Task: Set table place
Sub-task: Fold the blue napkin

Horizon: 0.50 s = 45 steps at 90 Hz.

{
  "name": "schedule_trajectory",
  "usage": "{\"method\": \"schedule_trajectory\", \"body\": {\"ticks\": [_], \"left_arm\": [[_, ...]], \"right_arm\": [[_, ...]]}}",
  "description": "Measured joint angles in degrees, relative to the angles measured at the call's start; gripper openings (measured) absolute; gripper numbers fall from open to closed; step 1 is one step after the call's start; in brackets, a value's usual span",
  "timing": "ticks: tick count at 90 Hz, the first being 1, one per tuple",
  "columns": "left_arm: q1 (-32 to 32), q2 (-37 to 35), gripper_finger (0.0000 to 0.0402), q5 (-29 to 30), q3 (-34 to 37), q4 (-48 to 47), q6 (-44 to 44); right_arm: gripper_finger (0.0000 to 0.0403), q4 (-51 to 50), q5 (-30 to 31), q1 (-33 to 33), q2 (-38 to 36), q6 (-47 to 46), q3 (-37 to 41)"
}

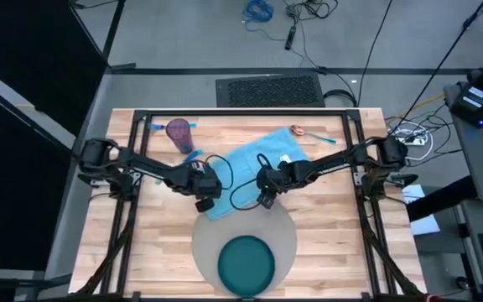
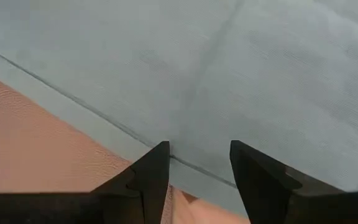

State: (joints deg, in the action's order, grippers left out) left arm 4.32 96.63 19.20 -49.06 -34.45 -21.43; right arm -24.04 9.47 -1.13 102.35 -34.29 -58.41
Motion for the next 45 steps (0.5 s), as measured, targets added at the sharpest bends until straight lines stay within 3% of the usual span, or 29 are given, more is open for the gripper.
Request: {"method": "schedule_trajectory", "body": {"ticks": [45], "left_arm": [[4.2, 1.0, 0.0109, -1.1, 0.0, 2.2, -1.1]], "right_arm": [[0.0157, -5.1, 0.7, 7.1, 0.0, 3.3, 0.0]]}}
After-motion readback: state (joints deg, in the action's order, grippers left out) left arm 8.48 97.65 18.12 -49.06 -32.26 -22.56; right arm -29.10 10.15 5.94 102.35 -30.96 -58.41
